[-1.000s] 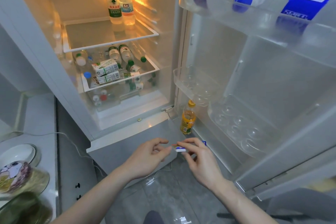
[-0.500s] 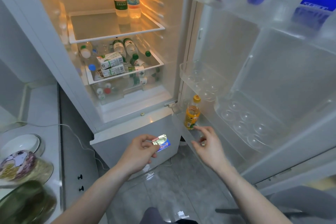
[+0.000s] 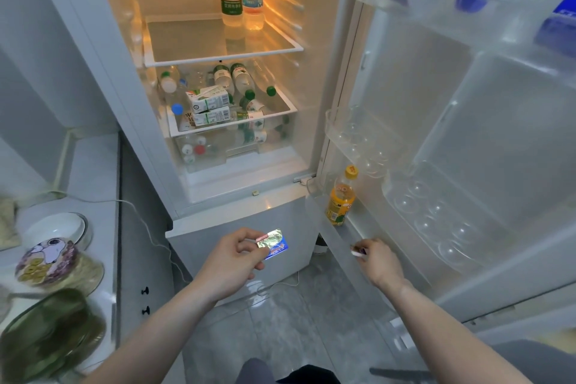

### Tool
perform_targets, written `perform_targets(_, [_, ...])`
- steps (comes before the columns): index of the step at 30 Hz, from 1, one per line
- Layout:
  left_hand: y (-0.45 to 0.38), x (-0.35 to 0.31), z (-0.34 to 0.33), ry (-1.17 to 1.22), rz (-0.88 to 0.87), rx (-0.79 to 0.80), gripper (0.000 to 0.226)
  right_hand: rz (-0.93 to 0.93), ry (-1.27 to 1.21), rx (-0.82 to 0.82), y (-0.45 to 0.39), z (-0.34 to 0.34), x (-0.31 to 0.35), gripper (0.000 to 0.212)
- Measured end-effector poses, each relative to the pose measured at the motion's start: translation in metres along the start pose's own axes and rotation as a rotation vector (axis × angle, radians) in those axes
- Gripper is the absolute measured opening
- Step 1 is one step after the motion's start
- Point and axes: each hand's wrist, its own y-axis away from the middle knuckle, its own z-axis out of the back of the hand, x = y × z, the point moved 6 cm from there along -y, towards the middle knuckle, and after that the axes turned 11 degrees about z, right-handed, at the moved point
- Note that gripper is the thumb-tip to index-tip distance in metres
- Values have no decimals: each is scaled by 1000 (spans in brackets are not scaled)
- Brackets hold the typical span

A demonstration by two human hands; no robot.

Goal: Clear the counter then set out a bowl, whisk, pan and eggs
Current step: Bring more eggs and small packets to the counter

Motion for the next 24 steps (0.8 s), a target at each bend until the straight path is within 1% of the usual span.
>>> perform_targets(3, [3, 2, 3, 3, 4, -21, 14, -12, -30, -60, 3, 4, 0, 21])
perform_targets(6, [6, 4, 5, 24, 12, -52, 14, -24, -214, -205, 9, 19, 6, 25])
perform_targets(9, [10, 6, 8, 55, 27, -87, 15, 35, -367, -354, 18, 42, 27, 21])
perform_targets(11, [12, 9, 11, 75, 40, -110, 15, 114, -426, -394, 24, 52, 47, 18])
perform_targets(13, [15, 13, 13, 104, 58, -142, 15, 260, -495, -358, 29, 54, 73, 8])
perform_targets(15, [21, 18, 16, 126, 72, -180, 15, 418, -518, -290, 36, 52, 100, 11])
perform_targets(17, [31, 24, 18, 163, 87, -223, 15, 544, -512, -214, 44, 51, 126, 9])
perform_targets(19, [44, 31, 19, 208, 108, -266, 17, 628, -492, -156, 49, 48, 145, 8])
perform_targets(22, [69, 43, 17, 292, 142, -352, 29, 707, -497, -43, 56, 42, 165, 10])
perform_targets(24, [89, 53, 17, 339, 167, -415, 19, 751, -512, 11, 61, 38, 176, 14])
